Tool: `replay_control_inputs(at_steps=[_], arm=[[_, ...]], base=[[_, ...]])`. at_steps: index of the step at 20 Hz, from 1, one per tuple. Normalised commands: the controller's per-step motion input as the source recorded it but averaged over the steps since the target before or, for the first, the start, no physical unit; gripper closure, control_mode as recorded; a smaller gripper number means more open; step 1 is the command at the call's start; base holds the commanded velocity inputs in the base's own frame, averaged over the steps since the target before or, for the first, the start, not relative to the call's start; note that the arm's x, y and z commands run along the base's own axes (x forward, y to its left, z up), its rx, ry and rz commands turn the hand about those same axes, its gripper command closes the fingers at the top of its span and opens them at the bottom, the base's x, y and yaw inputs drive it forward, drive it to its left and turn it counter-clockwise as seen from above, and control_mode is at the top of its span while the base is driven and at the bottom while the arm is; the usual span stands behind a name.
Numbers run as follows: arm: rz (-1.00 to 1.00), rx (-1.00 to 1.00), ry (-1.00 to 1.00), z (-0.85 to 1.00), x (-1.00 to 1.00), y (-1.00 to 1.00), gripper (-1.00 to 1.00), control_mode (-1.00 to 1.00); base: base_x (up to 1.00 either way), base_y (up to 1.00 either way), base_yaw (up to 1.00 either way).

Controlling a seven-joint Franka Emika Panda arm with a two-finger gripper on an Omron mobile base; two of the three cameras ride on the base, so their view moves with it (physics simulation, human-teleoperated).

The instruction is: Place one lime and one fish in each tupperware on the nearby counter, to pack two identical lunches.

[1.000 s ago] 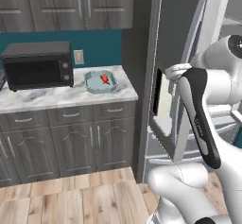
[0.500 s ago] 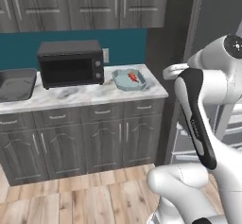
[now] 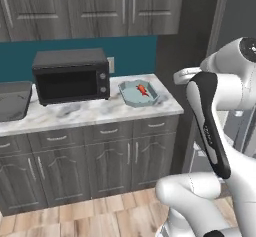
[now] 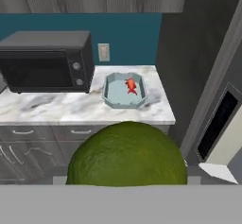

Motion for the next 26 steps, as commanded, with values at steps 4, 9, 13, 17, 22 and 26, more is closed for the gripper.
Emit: replay_control_inputs(at_steps=[4,9,13,17,22,26], arm=[[0.0,0.0,0.0,0.0,0.0,0.0,1.0,1.0],[0.0,0.0,0.0,0.0,0.0,0.0,1.0,1.0],[0.0,0.0,0.0,0.0,0.0,0.0,1.0,1.0],[0.0,0.0,0.0,0.0,0.0,0.0,1.0,1.0],[0.0,0.0,0.0,0.0,0.0,0.0,1.0,1.0],[0.0,0.0,0.0,0.0,0.0,0.0,1.0,1.0]], base=[[0.76,0.03,-0.08],[0.67,0.07,-0.08],[0.52,0.11,-0.08],[0.48,0.14,-0.09],[0.47,0.17,-0.09],[0.32,0.24,-0.08]])
